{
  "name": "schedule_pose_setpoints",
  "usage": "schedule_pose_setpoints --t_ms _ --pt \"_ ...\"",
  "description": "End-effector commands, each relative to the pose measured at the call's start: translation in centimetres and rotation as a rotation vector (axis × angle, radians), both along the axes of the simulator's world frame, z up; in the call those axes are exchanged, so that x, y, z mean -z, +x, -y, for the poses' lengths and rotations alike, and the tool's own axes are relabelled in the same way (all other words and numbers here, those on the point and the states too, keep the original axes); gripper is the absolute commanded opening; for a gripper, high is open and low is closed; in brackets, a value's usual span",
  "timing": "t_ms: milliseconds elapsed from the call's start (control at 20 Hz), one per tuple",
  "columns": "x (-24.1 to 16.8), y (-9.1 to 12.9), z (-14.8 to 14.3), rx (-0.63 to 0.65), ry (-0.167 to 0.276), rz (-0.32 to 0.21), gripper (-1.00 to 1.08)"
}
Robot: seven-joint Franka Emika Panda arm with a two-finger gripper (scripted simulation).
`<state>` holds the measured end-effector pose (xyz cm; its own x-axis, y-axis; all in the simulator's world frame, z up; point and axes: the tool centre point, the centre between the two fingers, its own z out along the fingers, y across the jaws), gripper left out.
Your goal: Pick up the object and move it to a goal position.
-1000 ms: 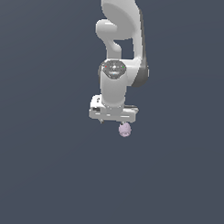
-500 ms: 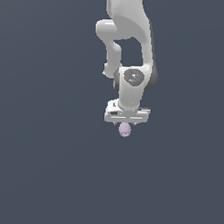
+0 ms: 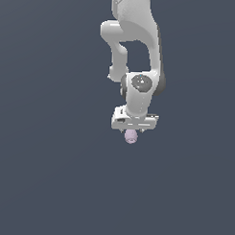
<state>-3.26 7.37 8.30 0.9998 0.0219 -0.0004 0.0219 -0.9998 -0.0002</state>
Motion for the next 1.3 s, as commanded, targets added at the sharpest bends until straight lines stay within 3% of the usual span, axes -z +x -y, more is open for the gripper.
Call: schedule_pose_setpoints --t_ms 0,550,600,1250 --pt "0.9 -0.1 0.0 0.000 0.000 -0.001 1.00" --pt "4.4 -0.1 -0.1 -0.001 0.000 0.000 1.00" --pt "4.4 -0.1 -0.1 -0.001 0.000 0.000 -1.00" --pt "4.0 0.0 0.0 -0.001 0.000 0.002 -1.00"
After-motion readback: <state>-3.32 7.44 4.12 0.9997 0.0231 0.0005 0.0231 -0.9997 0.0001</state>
